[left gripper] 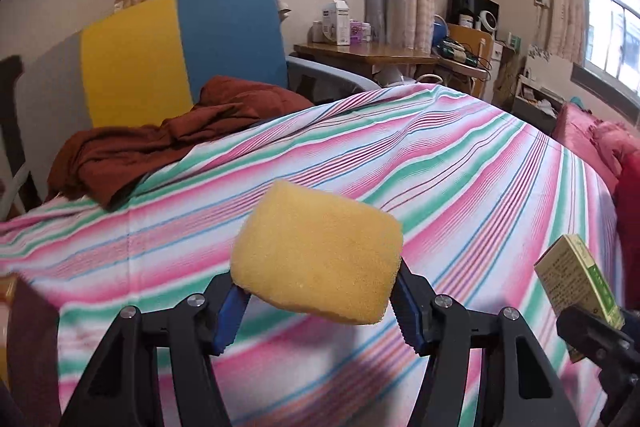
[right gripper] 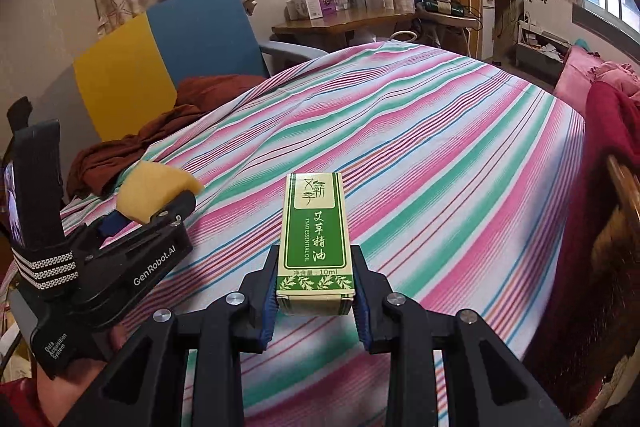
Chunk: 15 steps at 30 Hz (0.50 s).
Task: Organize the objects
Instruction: 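Carry the green box and yellow sponge over the gold tray and release both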
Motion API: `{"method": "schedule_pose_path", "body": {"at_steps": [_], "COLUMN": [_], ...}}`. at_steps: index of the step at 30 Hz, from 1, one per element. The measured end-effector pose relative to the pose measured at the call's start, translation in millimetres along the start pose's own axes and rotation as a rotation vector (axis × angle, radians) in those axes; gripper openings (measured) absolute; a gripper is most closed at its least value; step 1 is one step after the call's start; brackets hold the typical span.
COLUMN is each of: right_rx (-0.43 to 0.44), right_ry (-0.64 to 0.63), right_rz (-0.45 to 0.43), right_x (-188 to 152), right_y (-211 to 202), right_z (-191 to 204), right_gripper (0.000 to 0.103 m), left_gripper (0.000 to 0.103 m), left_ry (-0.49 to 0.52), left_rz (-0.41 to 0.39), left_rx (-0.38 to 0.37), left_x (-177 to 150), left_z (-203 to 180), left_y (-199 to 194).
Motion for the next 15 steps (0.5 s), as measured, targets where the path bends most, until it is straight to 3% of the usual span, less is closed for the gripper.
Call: {"method": "schedule_pose_path", "body": {"at_steps": [5, 15], "right_rx": [0.021, 0.092], "right_ry": [0.001, -0.047], "right_rz": [0.014, 0.007], "right_x": [-12.3, -20.1], "right_y": [-12.2, -25.0], "right_z": [8.6, 50.0], "right_gripper": [0.031, 0.031], "left_gripper": [0.063, 0.063], "left_ry": [-0.072, -0.151], "left_rz": [0.031, -0.004], "left_rx": [-0.012, -0.089], "left_x": [-14.4, -34.8], "left_z": [13.3, 42.1], "left_y": [-25.8, -98.3]}}
Point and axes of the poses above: each gripper's, at about its wrist camera, not at the fingertips, and y roughly the way its jaws point, z to its left, x to its top, the point moved 8 cm from there along y, roughly the way its jaws point, and after that the axes turned 5 degrees about z, right-handed, at the moved point
